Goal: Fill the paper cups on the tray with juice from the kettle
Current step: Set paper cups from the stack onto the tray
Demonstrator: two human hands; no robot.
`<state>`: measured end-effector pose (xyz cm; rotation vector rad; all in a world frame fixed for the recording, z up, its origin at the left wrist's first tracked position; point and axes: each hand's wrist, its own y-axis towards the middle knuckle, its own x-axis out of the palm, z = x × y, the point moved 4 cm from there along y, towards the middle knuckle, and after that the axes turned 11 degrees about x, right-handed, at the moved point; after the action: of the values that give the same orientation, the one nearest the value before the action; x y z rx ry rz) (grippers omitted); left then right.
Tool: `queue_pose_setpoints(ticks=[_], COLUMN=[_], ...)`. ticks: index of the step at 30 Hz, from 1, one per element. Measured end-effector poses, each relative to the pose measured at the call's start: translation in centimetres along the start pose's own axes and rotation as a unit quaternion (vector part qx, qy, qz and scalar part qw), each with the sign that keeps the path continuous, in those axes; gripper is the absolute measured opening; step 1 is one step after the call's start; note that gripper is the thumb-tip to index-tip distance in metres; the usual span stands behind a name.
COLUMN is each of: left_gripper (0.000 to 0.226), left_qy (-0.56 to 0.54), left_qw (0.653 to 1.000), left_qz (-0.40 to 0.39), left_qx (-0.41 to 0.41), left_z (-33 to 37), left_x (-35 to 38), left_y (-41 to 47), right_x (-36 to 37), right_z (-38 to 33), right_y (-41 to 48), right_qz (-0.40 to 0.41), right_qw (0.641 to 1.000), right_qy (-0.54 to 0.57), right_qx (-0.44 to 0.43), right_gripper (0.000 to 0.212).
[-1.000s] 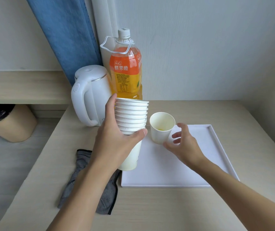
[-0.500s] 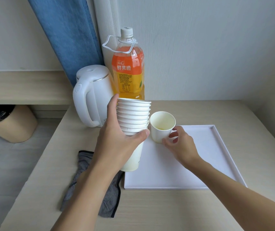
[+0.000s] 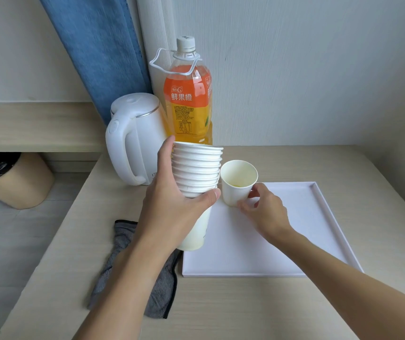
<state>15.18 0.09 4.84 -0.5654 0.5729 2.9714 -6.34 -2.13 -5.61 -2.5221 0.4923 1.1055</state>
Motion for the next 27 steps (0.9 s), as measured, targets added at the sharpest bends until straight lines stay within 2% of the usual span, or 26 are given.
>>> queue_pose_setpoints(ticks=[8, 14, 16, 18, 19, 22, 25, 27], left_gripper=[0.109, 0.110, 0.112, 0.115, 0.116, 0.107, 0.100, 0.100], left_qy=[-0.004, -0.006, -0.007, -0.009, -0.009, -0.010, -0.007, -0.003], left_qw=[1.000, 1.000, 1.000, 1.000, 1.000, 0.999, 0.998, 0.996], left_qz=[-0.001, -0.004, -0.008, -0.014, -0.018, -0.032, -0.058, -0.078], left_qx=[0.004, 0.008, 0.007, 0.008, 0.009, 0.016, 0.029, 0.038], left_z=[0.0, 0.0, 0.1, 0.2, 0.3, 0.9, 1.8, 2.1], left_x=[0.4, 0.6, 0.7, 0.8, 0.9, 1.6, 2.7, 3.4], left_y=[0.1, 0.2, 0.1, 0.1, 0.1, 0.0, -0.3, -0.5], right_x=[0.0, -0.2, -0.5, -1.9, -2.9, -6.7, -9.0, -9.2], right_z=[0.0, -0.3, -0.2, -0.2, -0.5, -2.4, -4.8, -5.4], right_y=[-0.1, -0.3, -0.5, -1.0, -1.5, -3.9, -6.9, -8.0], right_qz=[-0.009, -0.020, -0.034, -0.020, -0.003, 0.027, -0.018, -0.042], right_qw=[1.000, 1.000, 0.999, 0.998, 0.995, 0.973, 0.938, 0.926], right_qy=[-0.002, -0.008, -0.001, 0.044, 0.082, 0.231, 0.330, 0.351], right_qx=[0.003, 0.006, 0.017, 0.040, 0.048, -0.001, -0.101, -0.130], right_gripper=[0.038, 0.024, 0.035, 0.054, 0.056, 0.040, 0.027, 0.023])
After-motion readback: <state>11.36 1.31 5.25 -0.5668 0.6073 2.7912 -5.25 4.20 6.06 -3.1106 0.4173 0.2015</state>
